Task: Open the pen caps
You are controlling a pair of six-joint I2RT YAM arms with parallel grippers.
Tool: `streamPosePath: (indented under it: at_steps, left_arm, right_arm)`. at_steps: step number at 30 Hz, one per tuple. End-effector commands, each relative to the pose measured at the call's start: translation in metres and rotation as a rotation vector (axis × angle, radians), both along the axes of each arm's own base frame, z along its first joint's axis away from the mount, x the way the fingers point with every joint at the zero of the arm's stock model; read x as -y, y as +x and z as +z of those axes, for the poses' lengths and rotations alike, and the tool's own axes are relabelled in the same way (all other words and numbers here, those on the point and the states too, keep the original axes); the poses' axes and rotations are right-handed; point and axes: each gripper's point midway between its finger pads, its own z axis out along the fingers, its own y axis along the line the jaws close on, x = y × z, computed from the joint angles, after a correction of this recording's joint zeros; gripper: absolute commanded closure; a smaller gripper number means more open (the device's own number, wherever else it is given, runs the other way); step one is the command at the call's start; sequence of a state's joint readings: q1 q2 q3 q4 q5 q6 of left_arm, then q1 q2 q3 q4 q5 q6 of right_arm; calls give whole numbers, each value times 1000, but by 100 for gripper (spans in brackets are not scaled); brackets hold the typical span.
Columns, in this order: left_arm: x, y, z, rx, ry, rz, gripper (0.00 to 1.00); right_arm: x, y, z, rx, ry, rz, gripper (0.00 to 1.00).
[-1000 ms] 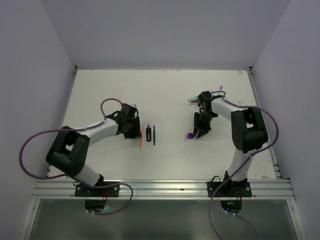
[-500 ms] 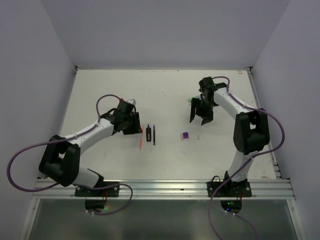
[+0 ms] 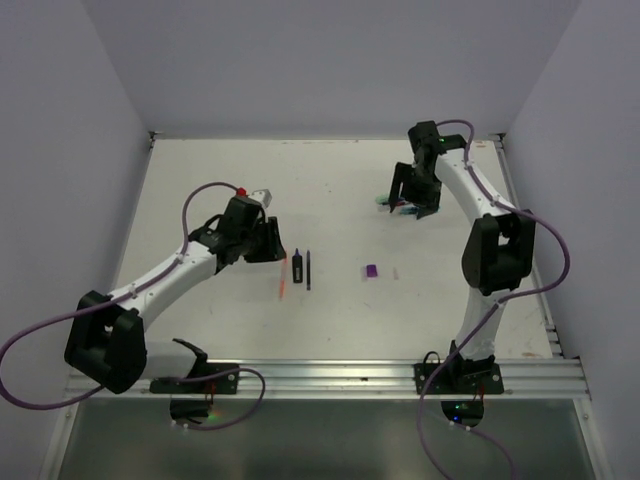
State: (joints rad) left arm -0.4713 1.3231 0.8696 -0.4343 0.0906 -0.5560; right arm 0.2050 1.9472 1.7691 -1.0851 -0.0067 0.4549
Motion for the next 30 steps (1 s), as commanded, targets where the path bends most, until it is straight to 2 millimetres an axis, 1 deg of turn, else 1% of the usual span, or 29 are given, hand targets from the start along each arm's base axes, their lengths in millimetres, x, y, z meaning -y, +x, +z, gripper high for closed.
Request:
streamPosePath:
  at_steps: [1,2,3,4,5,6,8,9,10,11,12,13,14,15,16,17,18,22,26,29,30]
  left_arm:
    - [3,1,18,67,-29,-49,54]
    - [4,1,19,72,-35,-55,54]
    - [5,-1,20,70,-43,-62,54]
    - [5,-1,22,75,-46,-64,54]
    - [7,-2,23,78,-55,-74,54]
    - [7,-3,23,83,-60,-81,54]
    - [7,-5,22,92,-60,-93,54]
    - [8,-4,23,102,-62,-97,54]
    - [8,-3,22,104,-57,-105,54]
    - [8,-3,21,106,-55,-108,54]
    - [8,-2,21,107,-55,-113,54]
    - [8,-2,18,98,-49,-115,54]
    - [8,-2,17,92,-47,-113,54]
    - [7,-3,16,79,-42,-112,54]
    - [9,-4,15,72,-47,-118,54]
    - [11,-4,15,72,-55,-126,54]
    - [11,-4,14,72,-55,-129,54]
    - [12,2,8,59,-40,-132,55]
    - [16,7,7,58,-46,-137,55]
    - [19,9,3,47,-51,-139,55]
    - [19,10,0,41,-50,-140,55]
  right_arm:
    - [21,16,7,39,-81,-81,29]
    - [24,24,12,64,-89,-89,29]
    - [29,30,7,56,-100,-102,30]
    - [33,34,8,62,-114,-113,31]
    - [36,43,13,87,-119,-122,33]
    - [42,50,6,85,-148,-132,40]
    - [47,62,7,108,-170,-139,50]
    - [50,66,4,109,-175,-144,54]
    - [52,71,-7,98,-186,-137,54]
    - [55,77,-6,110,-195,-142,54]
    - [59,81,-10,108,-200,-147,54]
    - [62,83,-20,93,-210,-144,55]
    - [64,87,-20,96,-206,-147,55]
    - [71,88,-25,85,-206,-158,55]
    - [72,92,-27,94,-196,-160,55]
    - [72,94,-34,89,-178,-155,55]
    - [76,98,-37,98,-177,-154,55]
    - [85,103,-51,79,-180,-151,55]
    - [88,107,-62,65,-166,-138,57]
    - [85,109,-68,61,-149,-126,60]
    - [83,109,-68,64,-141,-120,61]
